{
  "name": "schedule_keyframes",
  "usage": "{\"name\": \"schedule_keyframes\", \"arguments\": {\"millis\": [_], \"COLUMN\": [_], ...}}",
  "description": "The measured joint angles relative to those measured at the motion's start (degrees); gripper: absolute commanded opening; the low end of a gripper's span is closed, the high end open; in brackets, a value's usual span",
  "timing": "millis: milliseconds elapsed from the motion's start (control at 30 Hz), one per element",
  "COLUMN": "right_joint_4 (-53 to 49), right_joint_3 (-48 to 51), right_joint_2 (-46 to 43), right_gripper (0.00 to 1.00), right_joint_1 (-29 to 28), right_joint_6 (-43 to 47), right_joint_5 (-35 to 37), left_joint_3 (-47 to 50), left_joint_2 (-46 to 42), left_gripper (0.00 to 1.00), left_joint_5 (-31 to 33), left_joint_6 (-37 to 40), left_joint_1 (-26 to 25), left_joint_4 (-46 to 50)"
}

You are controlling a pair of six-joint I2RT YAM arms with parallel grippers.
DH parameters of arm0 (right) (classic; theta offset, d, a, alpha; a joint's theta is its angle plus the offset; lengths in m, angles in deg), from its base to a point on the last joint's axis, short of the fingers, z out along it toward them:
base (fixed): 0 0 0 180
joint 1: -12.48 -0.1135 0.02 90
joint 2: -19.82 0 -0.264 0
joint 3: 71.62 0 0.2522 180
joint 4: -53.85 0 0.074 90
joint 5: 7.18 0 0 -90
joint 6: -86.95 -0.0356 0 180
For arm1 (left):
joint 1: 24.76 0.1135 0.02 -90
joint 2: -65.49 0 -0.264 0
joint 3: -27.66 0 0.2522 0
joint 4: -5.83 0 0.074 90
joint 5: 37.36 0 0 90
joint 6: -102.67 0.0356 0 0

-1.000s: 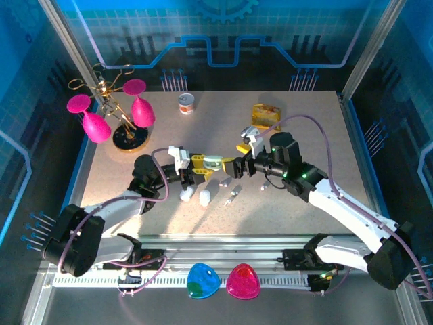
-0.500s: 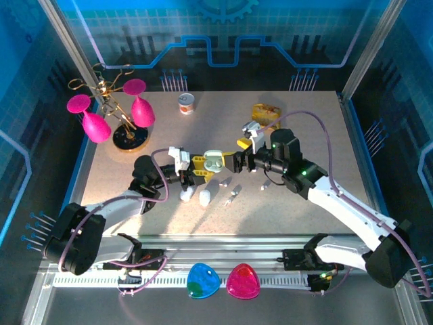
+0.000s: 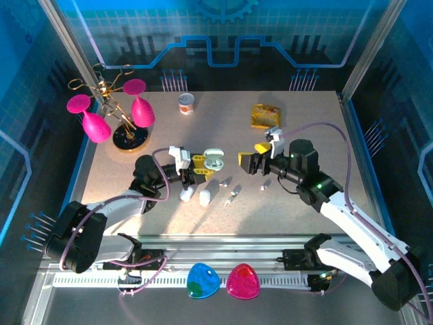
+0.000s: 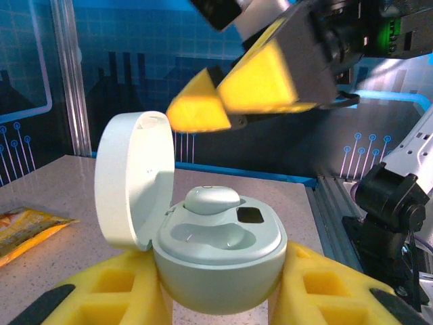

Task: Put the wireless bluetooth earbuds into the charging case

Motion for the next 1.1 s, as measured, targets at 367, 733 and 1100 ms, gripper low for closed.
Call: {"name": "schedule_keyframes", "arguments": {"millis": [367, 733, 1100], "right_joint_4": [-19.85, -32.41, -39.43], "right_joint_3": [-7.06, -21.4, -28.7], "right_joint_2": [20.83, 39.78, 50.36], "right_gripper": [0.53, 0.36, 0.29], "right_joint_1": [-2.73, -11.98, -17.38], "right_joint_6": [-3.37, 1.01, 4.22], "right_joint_5": [11.37, 18.97, 22.86], "left_joint_3": [0.02, 0.02, 0.02], "left_joint_2": [-2.23, -5.51, -7.89], "left_gripper": [0.19, 0.19, 0.19], "left_joint_5": [0.11, 0.02, -0.33], "left_joint_6": [0.0, 0.39, 1.07], "left_joint_1": [0.0, 0.0, 0.0], "left_joint_4": [0.0, 1.11, 3.13]}}
